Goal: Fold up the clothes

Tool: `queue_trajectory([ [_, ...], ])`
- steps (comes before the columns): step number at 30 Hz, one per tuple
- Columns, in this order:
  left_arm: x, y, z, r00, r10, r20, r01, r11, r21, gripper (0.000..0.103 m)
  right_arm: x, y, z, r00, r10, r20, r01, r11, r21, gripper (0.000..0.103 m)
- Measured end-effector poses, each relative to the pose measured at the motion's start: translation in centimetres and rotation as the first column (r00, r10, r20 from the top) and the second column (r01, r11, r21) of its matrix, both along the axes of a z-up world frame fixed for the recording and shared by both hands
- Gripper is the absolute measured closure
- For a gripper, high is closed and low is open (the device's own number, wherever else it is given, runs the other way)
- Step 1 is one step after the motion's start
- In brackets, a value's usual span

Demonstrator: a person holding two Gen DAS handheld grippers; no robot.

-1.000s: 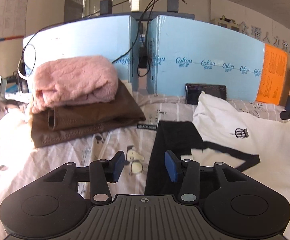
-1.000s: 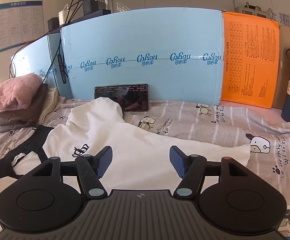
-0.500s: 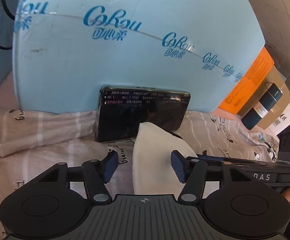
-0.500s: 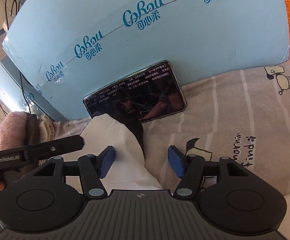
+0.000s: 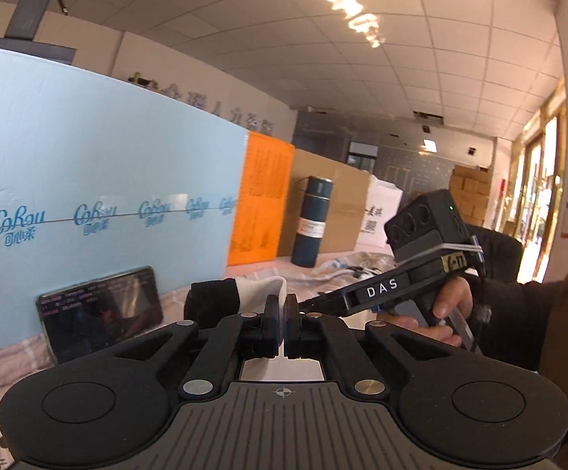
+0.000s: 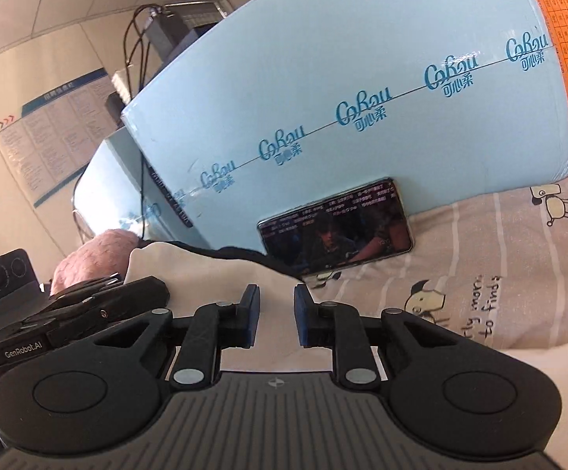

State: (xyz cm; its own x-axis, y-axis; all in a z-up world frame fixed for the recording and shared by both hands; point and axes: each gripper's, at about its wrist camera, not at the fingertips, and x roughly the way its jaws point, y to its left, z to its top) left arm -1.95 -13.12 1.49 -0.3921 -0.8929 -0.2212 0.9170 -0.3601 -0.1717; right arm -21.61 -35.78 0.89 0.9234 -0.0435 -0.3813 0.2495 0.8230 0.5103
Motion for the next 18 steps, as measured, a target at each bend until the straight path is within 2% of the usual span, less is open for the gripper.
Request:
queue_trajectory([
  [4, -2.2, 2.2, -1.9, 0.995, -0.068, 0.077, 0.058, 0.991, 0.125, 0.101, -3.4, 2.3, -0.3, 0.993, 0.086, -0.075, -0.086, 0.996, 0.009, 0.087],
  [8, -3.2, 3.0, -3.8, 0.988, -0.062, 0.138, 0.028, 0.972, 0.234, 0.101, -6.5, 2.4, -1.4, 0.992, 0.036, -0.124, -0.033, 0.999, 0.027, 0.084],
  [10, -3.8, 2.9, -4.1, 0.982, -0.069, 0.174, 0.021, 0.965, 0.262, 0.099, -8.3, 1.8, -1.8, 0.990, -0.032, -0.138, 0.036, 0.999, 0.020, 0.084],
  [12, -4.2, 2.8, -4.0, 0.977, -0.086, 0.194, 0.031, 0.962, 0.271, 0.091, -10.1, 0.7, -2.0, 0.983, -0.119, -0.141, 0.123, 0.992, 0.021, 0.079],
  [14, -4.1, 3.4, -3.7, 0.977, -0.083, 0.198, 0.031, 0.967, 0.251, 0.077, -11.6, -0.3, -2.0, 0.972, -0.194, -0.133, 0.200, 0.979, 0.030, 0.073],
  [15, -4.0, 3.6, -3.4, 0.979, -0.067, 0.193, 0.020, 0.972, 0.234, 0.073, -12.3, -0.8, -1.9, 0.965, -0.232, -0.125, 0.238, 0.971, 0.032, 0.071],
  [17, -3.6, 3.8, -2.7, 0.984, -0.015, 0.177, -0.021, 0.979, 0.201, 0.051, -13.6, -2.1, -1.7, 0.948, -0.302, -0.103, 0.307, 0.951, 0.036, 0.069],
  [18, -3.3, 3.8, -2.3, 0.986, 0.017, 0.167, -0.048, 0.982, 0.185, 0.045, -14.1, -2.7, -1.6, 0.940, -0.327, -0.094, 0.333, 0.942, 0.046, 0.067],
])
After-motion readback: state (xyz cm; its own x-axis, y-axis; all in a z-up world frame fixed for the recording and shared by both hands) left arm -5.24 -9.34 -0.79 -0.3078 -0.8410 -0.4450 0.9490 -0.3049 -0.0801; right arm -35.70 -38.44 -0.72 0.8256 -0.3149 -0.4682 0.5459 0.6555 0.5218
